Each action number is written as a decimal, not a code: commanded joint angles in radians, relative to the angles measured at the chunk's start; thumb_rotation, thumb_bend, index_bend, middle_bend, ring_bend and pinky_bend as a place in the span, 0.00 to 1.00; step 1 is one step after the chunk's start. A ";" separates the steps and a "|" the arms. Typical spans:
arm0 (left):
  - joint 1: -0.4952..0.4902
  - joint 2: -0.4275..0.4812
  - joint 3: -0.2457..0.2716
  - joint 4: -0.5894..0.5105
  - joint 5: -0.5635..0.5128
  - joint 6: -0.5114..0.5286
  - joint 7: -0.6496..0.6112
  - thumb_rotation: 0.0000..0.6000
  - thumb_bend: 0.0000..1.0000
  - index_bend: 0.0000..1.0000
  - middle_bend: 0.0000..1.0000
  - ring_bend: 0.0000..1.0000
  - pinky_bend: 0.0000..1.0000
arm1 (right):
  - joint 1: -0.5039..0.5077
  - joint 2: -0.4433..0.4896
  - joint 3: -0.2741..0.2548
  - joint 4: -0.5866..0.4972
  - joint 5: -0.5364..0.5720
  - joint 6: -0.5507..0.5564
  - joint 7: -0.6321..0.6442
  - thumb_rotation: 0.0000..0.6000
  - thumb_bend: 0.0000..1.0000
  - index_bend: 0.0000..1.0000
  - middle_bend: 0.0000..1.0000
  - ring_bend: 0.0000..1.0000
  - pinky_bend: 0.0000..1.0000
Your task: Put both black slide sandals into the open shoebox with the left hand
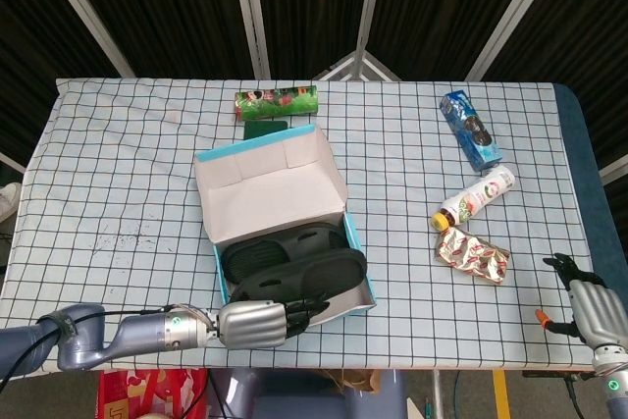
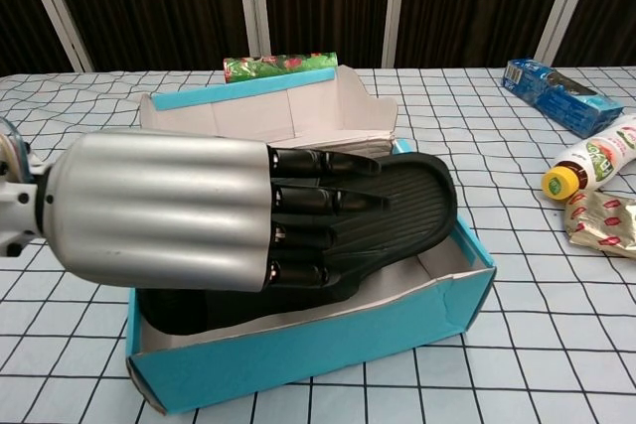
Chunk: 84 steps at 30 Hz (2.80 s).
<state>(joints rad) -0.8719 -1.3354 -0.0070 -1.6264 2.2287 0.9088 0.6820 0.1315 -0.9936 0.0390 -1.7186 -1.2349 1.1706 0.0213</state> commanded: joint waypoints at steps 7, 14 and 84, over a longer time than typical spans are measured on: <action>-0.007 -0.073 0.058 0.070 -0.013 0.019 -0.067 1.00 0.38 0.48 0.46 0.00 0.00 | 0.003 -0.001 0.001 0.003 0.013 -0.007 -0.006 1.00 0.29 0.18 0.11 0.23 0.16; -0.010 -0.096 0.098 0.105 -0.028 0.028 -0.120 1.00 0.38 0.48 0.46 0.00 0.00 | 0.004 0.000 0.002 0.000 0.016 -0.009 -0.008 1.00 0.29 0.18 0.11 0.23 0.16; 0.013 -0.099 -0.035 0.016 -0.374 -0.225 0.393 1.00 0.19 0.01 0.00 0.00 0.00 | 0.018 -0.003 0.000 -0.011 0.049 -0.031 -0.045 1.00 0.29 0.18 0.11 0.23 0.16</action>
<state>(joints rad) -0.8527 -1.4215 -0.0502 -1.6251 1.8495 0.6845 1.0839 0.1490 -0.9958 0.0387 -1.7303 -1.1873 1.1413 -0.0239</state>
